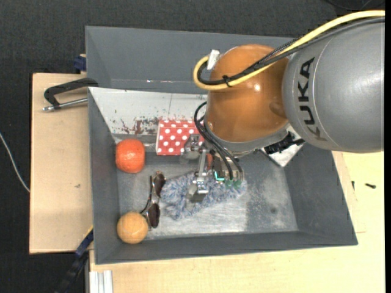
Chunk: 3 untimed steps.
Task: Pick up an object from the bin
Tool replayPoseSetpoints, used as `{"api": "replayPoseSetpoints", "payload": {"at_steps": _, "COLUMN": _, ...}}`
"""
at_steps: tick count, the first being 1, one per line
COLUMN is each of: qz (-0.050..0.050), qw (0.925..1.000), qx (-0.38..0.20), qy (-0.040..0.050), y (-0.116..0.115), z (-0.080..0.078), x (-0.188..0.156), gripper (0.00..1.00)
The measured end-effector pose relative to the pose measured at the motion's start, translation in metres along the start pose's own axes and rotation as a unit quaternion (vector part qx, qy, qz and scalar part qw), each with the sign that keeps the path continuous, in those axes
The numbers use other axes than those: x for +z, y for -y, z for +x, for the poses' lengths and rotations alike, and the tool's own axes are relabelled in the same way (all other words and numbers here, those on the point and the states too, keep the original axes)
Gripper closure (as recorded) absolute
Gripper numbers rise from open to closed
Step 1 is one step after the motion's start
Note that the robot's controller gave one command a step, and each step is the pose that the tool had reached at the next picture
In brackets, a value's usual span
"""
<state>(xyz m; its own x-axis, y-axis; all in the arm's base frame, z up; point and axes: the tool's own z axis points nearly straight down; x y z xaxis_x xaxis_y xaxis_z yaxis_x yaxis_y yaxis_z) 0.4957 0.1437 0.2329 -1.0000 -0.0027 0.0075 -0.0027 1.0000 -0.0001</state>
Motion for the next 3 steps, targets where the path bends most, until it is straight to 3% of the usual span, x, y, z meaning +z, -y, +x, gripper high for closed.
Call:
{"api": "replayPoseSetpoints", "payload": {"at_steps": 1, "qz": -0.001, "qw": 1.0000, "qx": 0.001, "qy": 0.0042, "y": 0.001, "z": -0.002, "x": -0.004, "gripper": 0.00}}
{"api": "replayPoseSetpoints", "payload": {"at_steps": 2, "qz": -0.001, "qw": 0.9990, "qx": -0.045, "qy": 0.0061, "y": 0.014, "z": -0.026, "x": 0.066, "gripper": 0.00}}
{"api": "replayPoseSetpoints", "payload": {"at_steps": 3, "qz": 0.000, "qw": 0.9941, "qx": -0.109, "qy": 0.0036, "y": 0.029, "z": -0.042, "x": 0.084, "gripper": 0.00}}
